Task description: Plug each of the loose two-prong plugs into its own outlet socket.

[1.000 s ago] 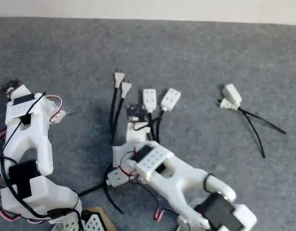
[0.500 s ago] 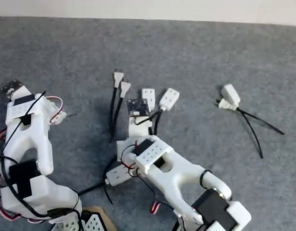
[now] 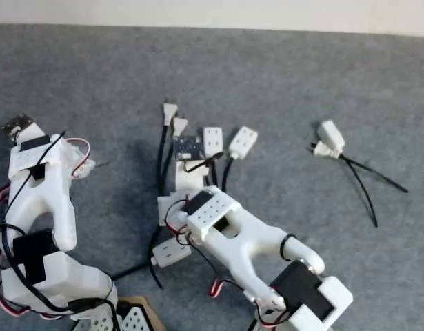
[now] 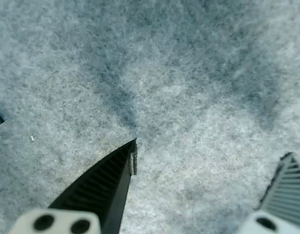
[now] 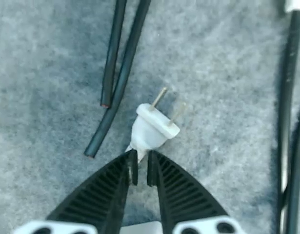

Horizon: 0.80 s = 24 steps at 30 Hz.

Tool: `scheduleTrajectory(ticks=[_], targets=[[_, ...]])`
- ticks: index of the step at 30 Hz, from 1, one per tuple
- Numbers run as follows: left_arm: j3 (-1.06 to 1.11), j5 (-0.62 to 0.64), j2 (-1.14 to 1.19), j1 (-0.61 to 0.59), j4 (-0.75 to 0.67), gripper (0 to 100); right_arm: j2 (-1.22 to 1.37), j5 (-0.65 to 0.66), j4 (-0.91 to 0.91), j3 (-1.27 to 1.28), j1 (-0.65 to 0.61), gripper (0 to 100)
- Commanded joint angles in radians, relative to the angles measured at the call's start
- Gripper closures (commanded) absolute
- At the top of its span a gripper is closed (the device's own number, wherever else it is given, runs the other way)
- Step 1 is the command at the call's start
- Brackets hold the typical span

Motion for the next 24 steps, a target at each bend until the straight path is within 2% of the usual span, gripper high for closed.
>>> scheduleTrajectory(ticks=[1,3,10,24], targets=[[-0.004,0.008,-0.013,0.022,-0.002,57,-0.010,0.008,0.005,-0.047,0.024,95.6],[-0.004,0.008,-0.013,0.022,0.002,57,-0.010,0.008,0.005,-0.048,0.024,92.8],[-0.004,0.008,-0.013,0.022,0.002,57,-0.010,0.006,0.004,-0.053,0.007,70.7],[-0.002,0.008,-0.013,0.022,0.003,57,-0.007,0.006,-0.062,-0.070,-0.010,70.2]])
